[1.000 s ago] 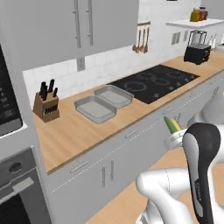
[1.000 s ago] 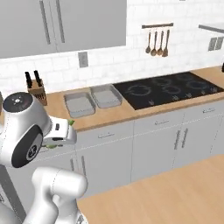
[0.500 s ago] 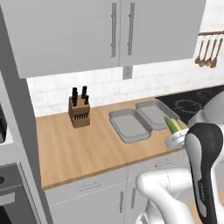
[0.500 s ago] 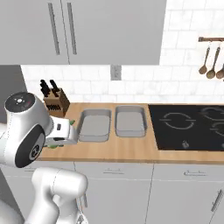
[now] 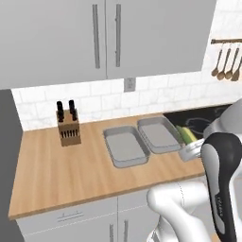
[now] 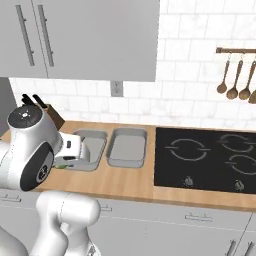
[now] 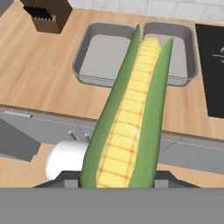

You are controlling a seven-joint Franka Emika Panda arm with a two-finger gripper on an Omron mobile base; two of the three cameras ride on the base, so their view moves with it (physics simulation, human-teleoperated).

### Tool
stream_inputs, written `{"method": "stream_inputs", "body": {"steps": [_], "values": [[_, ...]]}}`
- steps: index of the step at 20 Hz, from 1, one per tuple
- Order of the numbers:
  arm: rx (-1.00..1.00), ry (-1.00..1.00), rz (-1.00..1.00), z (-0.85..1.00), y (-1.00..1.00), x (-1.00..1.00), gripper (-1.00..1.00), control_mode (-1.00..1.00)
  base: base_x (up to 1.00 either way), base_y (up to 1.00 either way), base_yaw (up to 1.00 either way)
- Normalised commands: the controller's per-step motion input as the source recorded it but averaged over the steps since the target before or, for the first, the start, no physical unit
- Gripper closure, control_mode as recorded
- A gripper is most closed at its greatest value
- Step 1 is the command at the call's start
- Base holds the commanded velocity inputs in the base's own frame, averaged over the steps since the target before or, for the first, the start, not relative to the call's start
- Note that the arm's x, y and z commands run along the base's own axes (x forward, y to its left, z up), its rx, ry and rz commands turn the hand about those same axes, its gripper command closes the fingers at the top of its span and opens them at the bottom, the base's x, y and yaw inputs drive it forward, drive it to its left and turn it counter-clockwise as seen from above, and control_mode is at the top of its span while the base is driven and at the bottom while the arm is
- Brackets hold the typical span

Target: Place one corn and one chicken drumstick in each tupperware on the nearby counter, to pack two identical lunches.

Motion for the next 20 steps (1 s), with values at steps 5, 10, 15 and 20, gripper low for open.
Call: {"method": "stream_inputs", "body": {"steps": [5, 10, 15, 20], "values": [[0.0, 0.0, 0.0, 0.0, 0.0, 0.0, 1.0, 1.0, 0.29, 0.34, 0.09], [0.0, 0.0, 0.0, 0.0, 0.0, 0.0, 1.0, 1.0, 0.13, 0.37, 0.23], [0.0, 0.0, 0.0, 0.0, 0.0, 0.0, 1.0, 1.0, 0.5, 0.23, 0.24], [0.0, 0.0, 0.0, 0.0, 0.0, 0.0, 1.0, 1.0, 0.4, 0.11, 0.14]]}}
